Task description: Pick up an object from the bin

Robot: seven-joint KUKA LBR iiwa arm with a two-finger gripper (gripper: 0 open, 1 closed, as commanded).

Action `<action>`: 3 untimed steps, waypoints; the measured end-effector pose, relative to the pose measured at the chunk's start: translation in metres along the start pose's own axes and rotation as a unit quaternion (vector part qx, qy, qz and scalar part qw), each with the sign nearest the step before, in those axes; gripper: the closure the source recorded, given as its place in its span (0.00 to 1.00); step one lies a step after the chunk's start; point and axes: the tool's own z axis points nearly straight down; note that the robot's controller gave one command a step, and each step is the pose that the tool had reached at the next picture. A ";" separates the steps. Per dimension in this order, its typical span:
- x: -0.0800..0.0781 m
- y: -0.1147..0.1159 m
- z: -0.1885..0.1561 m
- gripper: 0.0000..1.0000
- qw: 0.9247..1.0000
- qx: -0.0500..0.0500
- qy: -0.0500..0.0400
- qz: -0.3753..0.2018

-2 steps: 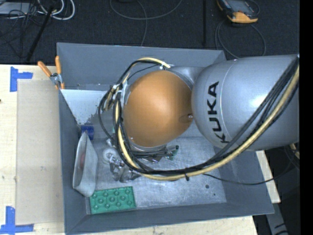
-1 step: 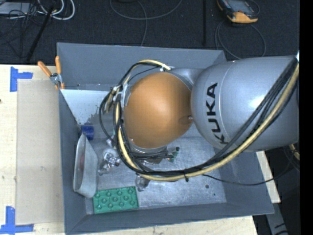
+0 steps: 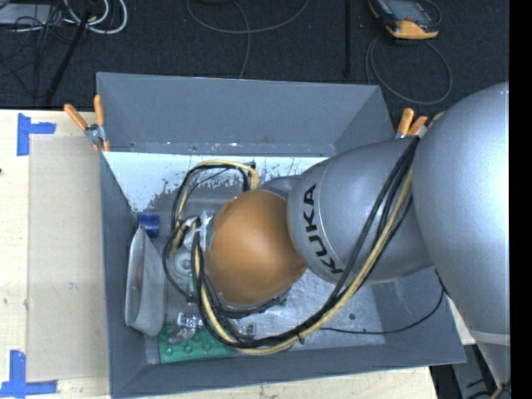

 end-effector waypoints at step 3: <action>0.011 -0.006 -0.090 0.00 1.000 0.003 -0.002 0.003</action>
Offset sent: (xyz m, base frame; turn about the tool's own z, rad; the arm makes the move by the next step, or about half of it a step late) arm 0.0000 0.0000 0.0000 0.0000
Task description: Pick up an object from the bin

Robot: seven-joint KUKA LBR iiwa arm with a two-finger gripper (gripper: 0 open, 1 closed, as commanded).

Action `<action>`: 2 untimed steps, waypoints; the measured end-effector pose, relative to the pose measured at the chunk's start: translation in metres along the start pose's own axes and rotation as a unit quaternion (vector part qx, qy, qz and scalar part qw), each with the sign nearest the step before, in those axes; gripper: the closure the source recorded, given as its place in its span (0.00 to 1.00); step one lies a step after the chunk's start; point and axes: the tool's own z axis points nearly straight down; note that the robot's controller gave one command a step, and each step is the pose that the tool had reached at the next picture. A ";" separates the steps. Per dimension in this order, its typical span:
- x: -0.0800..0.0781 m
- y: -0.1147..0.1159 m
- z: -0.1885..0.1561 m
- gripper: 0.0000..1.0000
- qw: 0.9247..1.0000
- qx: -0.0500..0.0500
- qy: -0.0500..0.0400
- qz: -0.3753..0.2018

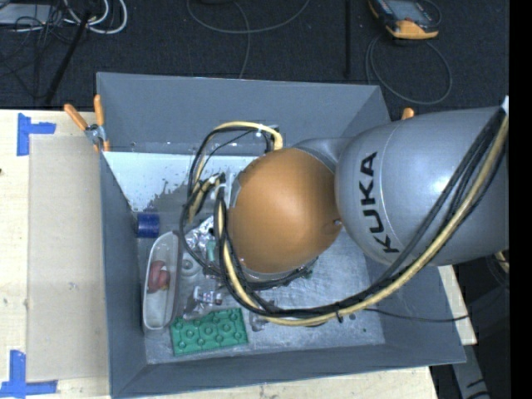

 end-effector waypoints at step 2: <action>0.007 -0.031 0.102 1.00 0.959 0.002 -0.006 -0.283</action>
Offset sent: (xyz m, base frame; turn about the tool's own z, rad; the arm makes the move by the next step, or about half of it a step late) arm 0.0289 -0.0204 -0.1075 -0.5775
